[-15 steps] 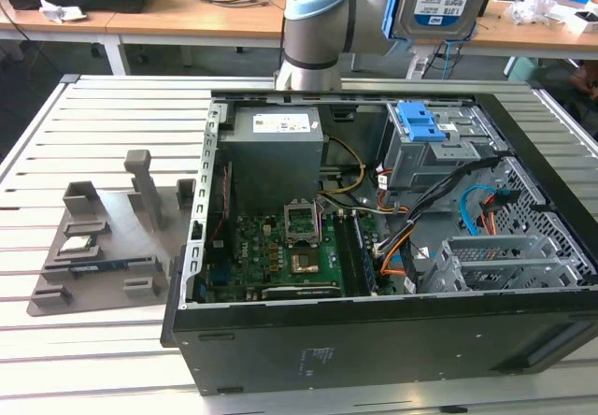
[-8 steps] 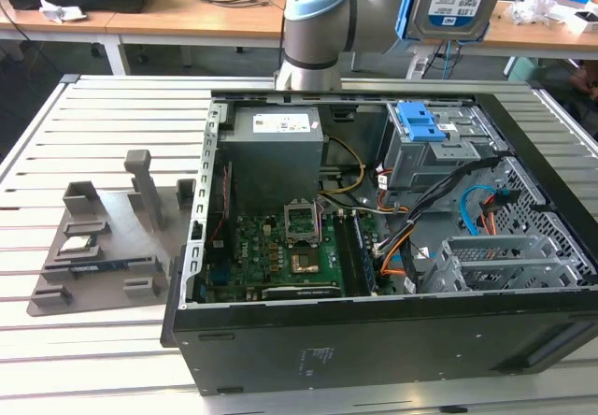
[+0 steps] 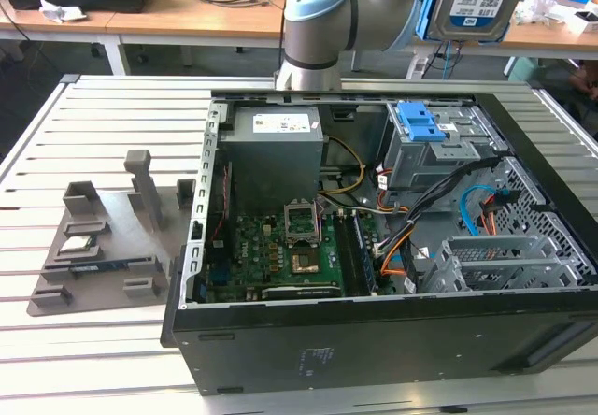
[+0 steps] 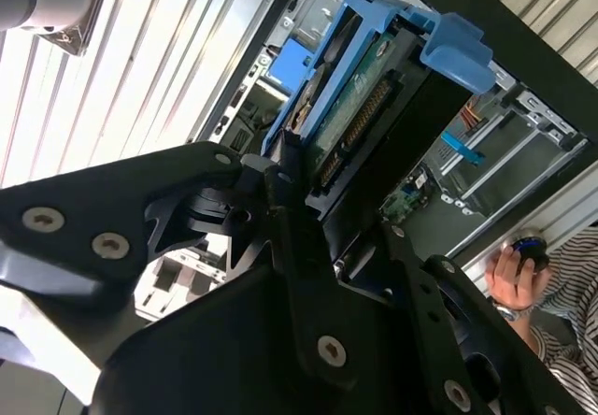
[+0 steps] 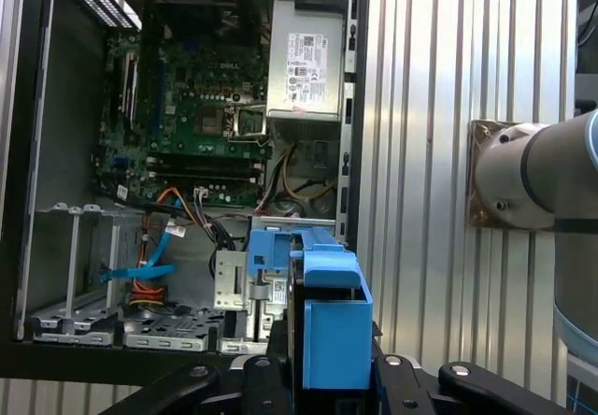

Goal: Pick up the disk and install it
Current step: 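Pick up the disk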

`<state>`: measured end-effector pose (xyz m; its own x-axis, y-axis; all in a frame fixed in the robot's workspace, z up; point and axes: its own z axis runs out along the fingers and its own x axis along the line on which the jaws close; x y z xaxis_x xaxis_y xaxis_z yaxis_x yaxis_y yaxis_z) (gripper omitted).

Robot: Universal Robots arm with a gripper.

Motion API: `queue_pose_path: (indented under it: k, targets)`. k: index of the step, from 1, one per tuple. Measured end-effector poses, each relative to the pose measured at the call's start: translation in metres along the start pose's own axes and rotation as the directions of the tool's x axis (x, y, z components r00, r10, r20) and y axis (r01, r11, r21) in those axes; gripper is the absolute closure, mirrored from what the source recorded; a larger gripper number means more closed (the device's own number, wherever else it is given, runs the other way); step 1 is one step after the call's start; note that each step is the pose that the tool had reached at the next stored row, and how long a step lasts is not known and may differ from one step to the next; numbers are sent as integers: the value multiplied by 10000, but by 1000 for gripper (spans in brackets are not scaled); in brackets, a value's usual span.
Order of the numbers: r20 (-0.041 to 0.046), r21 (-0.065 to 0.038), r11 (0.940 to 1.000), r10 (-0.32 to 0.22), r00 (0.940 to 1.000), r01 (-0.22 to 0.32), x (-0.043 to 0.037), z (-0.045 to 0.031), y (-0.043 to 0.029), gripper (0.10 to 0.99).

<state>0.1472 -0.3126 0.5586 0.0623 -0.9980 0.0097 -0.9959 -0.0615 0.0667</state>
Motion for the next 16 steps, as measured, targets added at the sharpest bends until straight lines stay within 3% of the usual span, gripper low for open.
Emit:
queue_pose_path:
  k: [9, 16]
  targets:
    - [0, 0, 10000, -2, 10000, 2, 15, -16, -246, 718]
    - [-1, 0, 10000, -1, 10000, 1, 43, -17, -263, 718]
